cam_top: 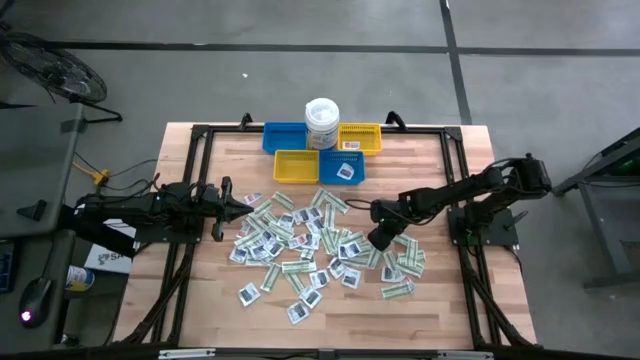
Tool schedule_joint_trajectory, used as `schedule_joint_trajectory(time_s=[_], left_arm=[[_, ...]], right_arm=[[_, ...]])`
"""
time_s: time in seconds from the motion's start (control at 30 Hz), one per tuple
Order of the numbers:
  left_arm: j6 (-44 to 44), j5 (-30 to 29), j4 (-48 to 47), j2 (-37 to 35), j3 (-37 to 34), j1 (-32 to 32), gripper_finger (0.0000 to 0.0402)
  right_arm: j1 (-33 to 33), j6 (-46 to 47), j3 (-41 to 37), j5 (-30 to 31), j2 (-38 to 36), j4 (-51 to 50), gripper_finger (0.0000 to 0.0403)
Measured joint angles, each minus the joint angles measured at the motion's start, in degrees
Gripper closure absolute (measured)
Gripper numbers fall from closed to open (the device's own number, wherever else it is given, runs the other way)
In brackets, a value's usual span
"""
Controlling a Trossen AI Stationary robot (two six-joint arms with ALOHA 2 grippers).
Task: Pick & Place First Aid Supplies
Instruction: Put the black towelette pack into the right blue bin
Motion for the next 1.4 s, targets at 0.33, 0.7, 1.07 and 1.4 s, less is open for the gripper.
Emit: schedule_joint_trajectory(time_s=[0.33, 0.7, 1.07, 1.4], left_arm=[[-0.02, 0.00, -0.01, 0.00, 0.00, 0.00, 0.0394], [-0.02, 0.00, 0.00, 0.00, 0.00, -0.01, 0.0394], [0.00, 0.00, 0.00, 0.00, 0.00, 0.01, 0.0394], [0.00, -0.01, -0.01, 0.01, 0.00, 0.02, 0.0394]], right_arm=[[-1.19, 0.60, -0.51, -0.62, -5.68, -0.16, 0.0403], [-2.21, 0.42, -0.33, 3.76, -13.06, -0.32, 0.0403], [-2.39, -4.55, -0.26, 1.42, -13.79, -0.92, 0.0400], [-2.10, -4.21, -0.22, -1.06, -8.65, -1.15, 0.0297]])
